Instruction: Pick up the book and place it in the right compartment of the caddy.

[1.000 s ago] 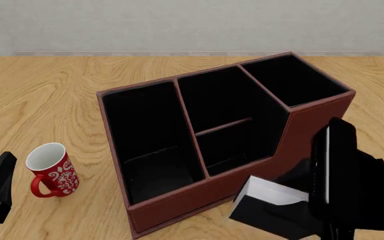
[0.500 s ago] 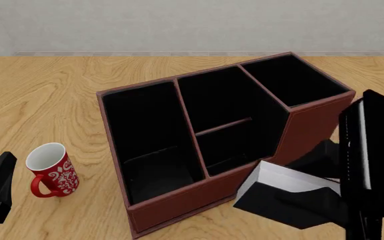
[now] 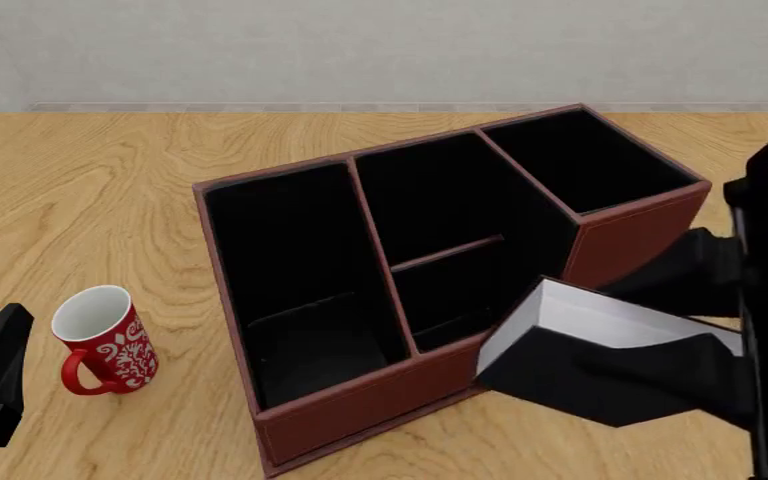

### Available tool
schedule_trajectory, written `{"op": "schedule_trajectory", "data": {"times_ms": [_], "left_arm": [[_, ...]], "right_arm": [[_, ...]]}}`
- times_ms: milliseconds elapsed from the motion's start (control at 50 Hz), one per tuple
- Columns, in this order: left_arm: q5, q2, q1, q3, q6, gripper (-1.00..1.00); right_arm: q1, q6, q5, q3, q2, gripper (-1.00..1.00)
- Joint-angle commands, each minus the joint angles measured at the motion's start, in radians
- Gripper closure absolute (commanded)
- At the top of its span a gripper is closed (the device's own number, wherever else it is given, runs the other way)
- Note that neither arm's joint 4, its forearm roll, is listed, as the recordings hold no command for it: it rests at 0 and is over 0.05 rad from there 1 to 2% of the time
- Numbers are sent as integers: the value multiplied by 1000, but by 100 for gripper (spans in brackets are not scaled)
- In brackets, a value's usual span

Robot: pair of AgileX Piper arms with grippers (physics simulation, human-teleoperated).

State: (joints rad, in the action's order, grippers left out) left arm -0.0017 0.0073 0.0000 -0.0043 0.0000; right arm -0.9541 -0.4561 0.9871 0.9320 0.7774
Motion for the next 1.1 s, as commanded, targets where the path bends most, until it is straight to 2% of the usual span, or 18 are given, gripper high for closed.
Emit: {"op": "schedule_trajectory", "data": {"times_ms": [20,520,1100], "left_arm": [[0,0,0,0,0,-100],[0,0,0,0,0,-100],[0,0,0,0,0,-100]], "right_arm": [[12,-12,42,79,2,100],[30,-67,99,215,34,100],[58,-115,167,424,88,100]]}}
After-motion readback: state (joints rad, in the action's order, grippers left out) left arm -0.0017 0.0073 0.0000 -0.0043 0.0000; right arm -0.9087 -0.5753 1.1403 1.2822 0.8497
